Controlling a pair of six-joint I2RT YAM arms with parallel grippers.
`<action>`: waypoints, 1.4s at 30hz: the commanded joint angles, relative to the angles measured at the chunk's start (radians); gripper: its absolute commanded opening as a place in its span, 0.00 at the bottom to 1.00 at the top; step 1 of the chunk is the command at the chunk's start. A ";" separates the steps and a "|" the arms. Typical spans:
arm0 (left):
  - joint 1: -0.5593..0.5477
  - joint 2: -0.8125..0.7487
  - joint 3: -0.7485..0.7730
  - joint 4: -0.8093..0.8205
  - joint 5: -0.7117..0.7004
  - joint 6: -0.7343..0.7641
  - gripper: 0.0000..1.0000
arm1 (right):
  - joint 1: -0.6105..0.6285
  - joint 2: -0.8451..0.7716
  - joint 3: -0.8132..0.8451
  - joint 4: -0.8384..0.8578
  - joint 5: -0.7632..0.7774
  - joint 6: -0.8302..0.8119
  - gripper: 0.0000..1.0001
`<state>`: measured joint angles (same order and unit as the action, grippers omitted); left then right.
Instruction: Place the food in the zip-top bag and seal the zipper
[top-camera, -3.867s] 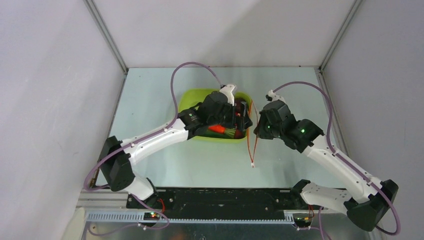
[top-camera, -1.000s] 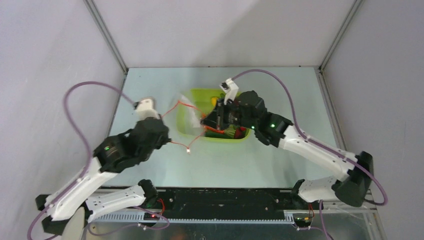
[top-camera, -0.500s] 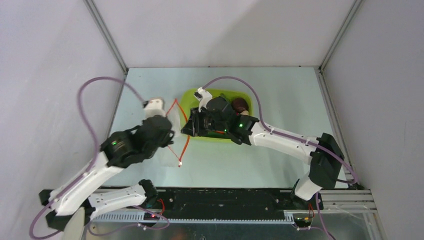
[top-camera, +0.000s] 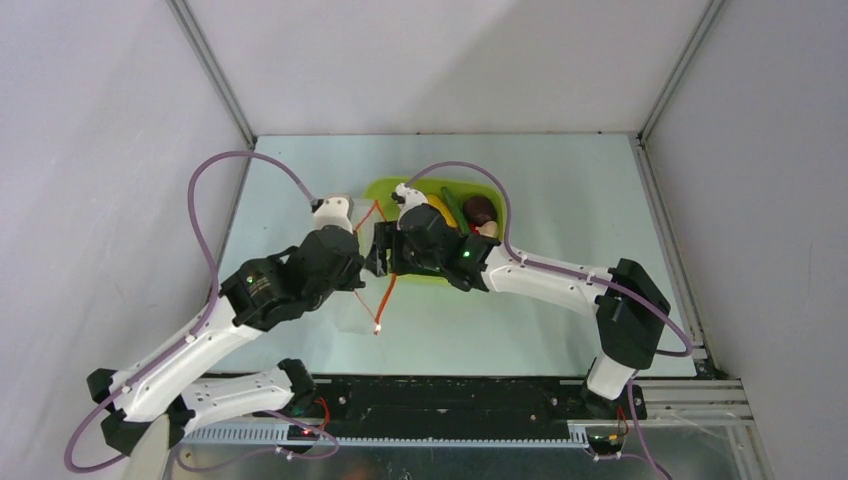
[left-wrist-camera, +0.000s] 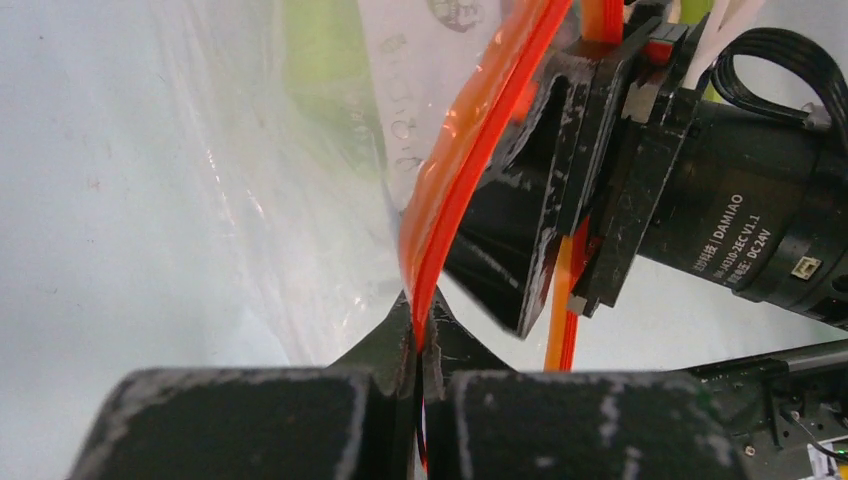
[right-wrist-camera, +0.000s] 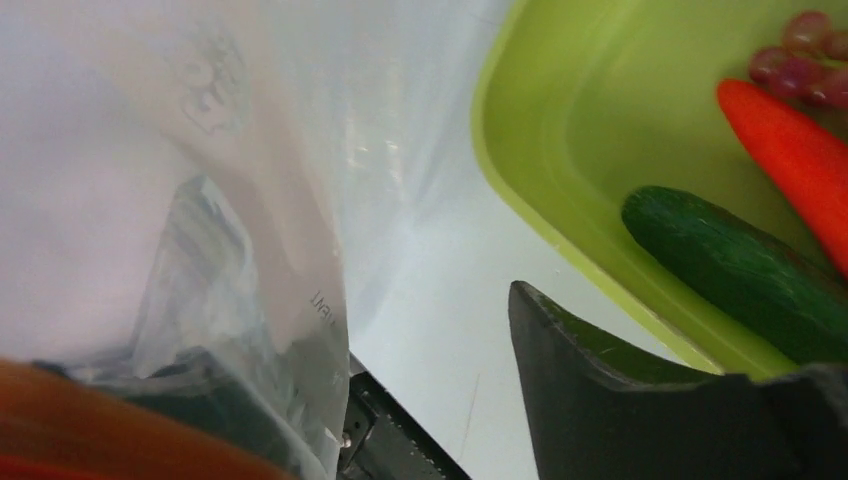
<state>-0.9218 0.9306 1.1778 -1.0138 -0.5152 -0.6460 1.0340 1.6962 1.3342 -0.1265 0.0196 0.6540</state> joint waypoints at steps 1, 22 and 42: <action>0.001 -0.008 0.010 -0.006 -0.086 -0.012 0.00 | -0.001 -0.005 0.006 -0.094 0.173 0.042 0.59; 0.142 -0.040 0.090 -0.234 -0.215 0.039 0.00 | -0.036 0.051 -0.064 -0.006 -0.062 -0.048 0.22; 0.247 0.082 -0.073 0.015 0.005 0.137 0.00 | -0.100 -0.198 0.016 -0.018 -0.445 -0.429 0.99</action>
<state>-0.6952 1.0210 1.1019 -1.0393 -0.5213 -0.5388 0.9699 1.5871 1.3041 -0.1593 -0.3508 0.2974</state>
